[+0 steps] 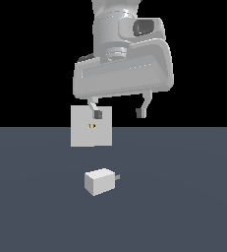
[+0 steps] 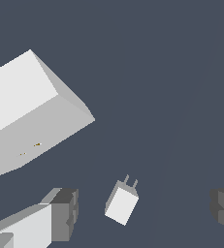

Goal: Plug the charger into the wall socket.

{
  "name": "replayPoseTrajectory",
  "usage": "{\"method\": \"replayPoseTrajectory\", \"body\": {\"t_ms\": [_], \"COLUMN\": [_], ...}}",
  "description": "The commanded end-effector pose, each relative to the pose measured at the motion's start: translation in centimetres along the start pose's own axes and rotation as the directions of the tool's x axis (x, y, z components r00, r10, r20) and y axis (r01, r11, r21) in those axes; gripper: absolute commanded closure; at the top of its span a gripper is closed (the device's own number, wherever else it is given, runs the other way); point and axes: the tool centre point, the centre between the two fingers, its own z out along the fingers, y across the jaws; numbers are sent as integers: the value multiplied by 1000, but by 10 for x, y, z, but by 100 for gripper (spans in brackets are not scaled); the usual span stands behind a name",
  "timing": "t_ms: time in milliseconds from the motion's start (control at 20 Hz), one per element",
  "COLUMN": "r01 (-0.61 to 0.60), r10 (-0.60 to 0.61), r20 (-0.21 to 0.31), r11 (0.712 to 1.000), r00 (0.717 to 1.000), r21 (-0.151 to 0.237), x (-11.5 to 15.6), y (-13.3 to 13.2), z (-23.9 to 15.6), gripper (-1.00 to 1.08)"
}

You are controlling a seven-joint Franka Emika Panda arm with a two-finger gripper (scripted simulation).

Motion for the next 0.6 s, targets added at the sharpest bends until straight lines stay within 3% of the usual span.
{"method": "replayPoseTrajectory", "body": {"t_ms": [0, 550], "r01": [-55, -275], "r10": [55, 275], "r20": [-6, -32], "r11": [998, 961], "r00": [998, 961], "r21": [-4, -21], "x": [-7, -36], "y": [1, 0], "z": [6, 33], "gripper": [-92, -92]}}
